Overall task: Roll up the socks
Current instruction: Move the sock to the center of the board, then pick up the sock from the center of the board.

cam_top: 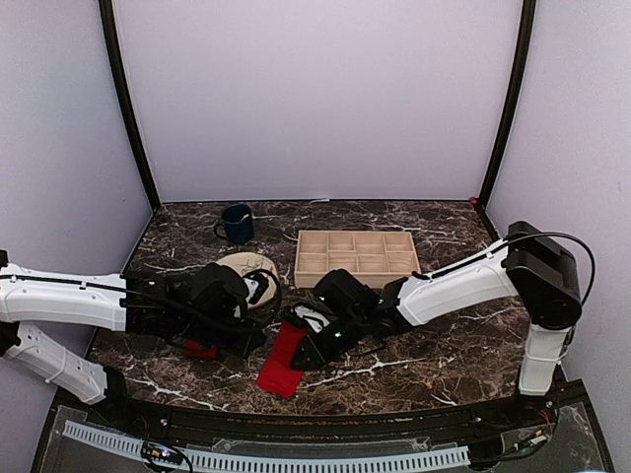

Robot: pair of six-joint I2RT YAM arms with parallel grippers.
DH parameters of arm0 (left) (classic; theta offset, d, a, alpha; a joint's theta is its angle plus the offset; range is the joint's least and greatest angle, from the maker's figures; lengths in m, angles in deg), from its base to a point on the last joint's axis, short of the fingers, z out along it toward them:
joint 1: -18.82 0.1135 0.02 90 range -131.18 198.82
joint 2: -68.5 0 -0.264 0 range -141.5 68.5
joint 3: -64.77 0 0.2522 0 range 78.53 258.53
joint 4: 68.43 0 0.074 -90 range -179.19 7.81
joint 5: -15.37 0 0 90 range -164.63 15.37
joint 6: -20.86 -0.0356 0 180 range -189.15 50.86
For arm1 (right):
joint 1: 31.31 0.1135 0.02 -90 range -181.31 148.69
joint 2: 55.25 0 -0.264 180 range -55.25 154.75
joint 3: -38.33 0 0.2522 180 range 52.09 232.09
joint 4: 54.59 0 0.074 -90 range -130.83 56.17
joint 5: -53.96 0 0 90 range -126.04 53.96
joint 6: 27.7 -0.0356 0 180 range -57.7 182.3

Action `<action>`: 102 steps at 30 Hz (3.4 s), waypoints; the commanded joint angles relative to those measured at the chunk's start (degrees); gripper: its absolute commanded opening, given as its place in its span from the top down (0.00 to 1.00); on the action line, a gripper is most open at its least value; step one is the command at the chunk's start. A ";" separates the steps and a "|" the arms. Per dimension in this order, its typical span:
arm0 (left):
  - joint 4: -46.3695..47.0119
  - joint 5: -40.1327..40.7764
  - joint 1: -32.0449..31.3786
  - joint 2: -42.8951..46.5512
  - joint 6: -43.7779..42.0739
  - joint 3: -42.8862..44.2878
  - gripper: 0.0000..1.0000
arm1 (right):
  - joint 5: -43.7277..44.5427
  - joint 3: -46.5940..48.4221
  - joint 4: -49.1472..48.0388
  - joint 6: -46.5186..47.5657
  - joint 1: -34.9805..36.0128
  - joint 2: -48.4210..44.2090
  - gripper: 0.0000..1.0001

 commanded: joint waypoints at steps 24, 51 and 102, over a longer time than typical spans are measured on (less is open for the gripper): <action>-6.92 12.75 -0.18 20.95 22.38 -10.48 0.15 | 36.10 0.36 6.10 29.45 19.13 -1.63 0.59; -6.98 14.25 -0.13 21.19 23.81 -11.30 0.31 | 31.72 10.29 15.60 36.74 19.93 6.77 0.80; 11.04 -9.70 -0.13 1.28 -4.90 -7.26 0.43 | -29.81 -2.03 -4.72 4.83 -7.46 5.76 1.00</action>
